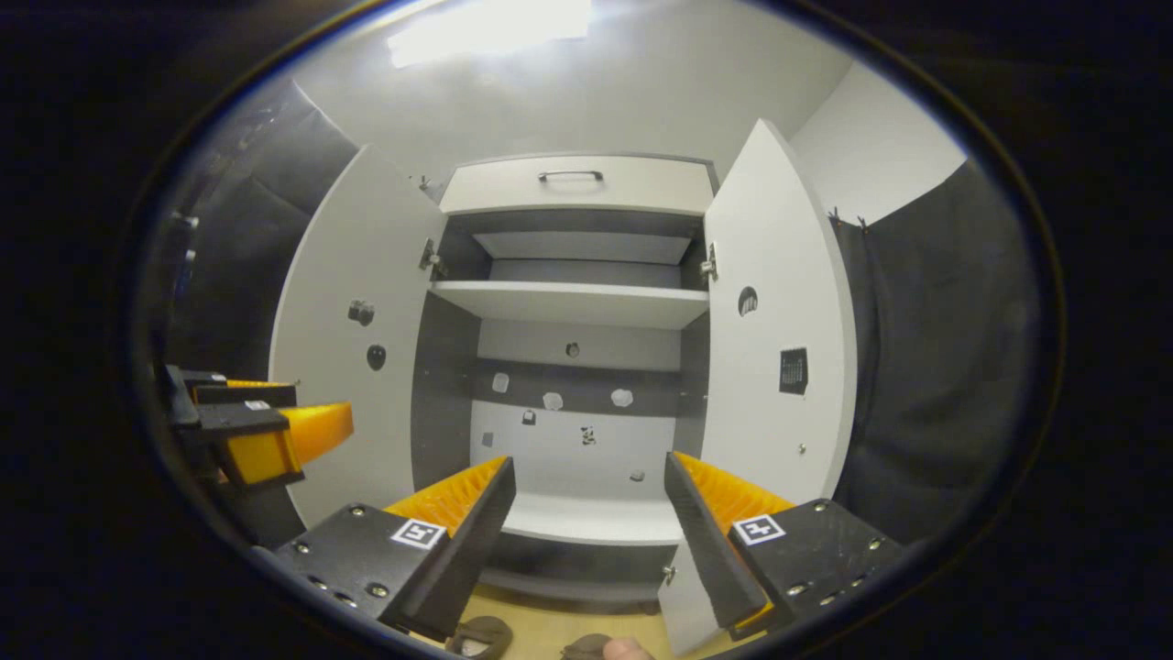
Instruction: Grab one shoe with the right hand and put it into the shoe cabinet, grab the other shoe with the left hand and put it into the shoe cabinet; then close the right door with the right hand and the left door with the left hand.
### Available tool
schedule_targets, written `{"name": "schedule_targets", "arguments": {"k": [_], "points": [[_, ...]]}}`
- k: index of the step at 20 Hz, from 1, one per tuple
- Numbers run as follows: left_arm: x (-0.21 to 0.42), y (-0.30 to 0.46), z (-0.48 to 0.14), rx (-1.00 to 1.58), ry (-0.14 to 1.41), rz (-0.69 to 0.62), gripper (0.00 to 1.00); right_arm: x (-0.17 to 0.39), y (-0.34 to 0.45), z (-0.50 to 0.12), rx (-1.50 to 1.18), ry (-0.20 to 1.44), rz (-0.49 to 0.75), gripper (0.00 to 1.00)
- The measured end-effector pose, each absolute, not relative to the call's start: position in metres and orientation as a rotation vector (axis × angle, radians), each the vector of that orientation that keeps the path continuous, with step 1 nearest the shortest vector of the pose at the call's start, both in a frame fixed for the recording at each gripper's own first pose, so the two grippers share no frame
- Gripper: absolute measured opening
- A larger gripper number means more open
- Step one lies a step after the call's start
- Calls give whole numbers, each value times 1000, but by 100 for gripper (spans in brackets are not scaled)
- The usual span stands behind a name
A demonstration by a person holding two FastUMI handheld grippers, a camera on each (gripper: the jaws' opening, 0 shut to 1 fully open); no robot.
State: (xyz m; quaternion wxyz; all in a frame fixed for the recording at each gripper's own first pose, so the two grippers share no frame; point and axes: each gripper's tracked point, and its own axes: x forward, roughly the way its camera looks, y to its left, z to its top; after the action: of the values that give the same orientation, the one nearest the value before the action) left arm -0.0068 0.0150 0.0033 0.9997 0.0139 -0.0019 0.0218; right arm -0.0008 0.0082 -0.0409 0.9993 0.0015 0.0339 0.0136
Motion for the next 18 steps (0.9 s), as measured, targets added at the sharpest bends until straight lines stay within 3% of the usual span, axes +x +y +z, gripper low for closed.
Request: {"name": "schedule_targets", "arguments": {"k": [18], "points": [[-39, 98, 16, 91, -16, 271, 98, -73, 44, -415, 116, 807, 138, 99]]}}
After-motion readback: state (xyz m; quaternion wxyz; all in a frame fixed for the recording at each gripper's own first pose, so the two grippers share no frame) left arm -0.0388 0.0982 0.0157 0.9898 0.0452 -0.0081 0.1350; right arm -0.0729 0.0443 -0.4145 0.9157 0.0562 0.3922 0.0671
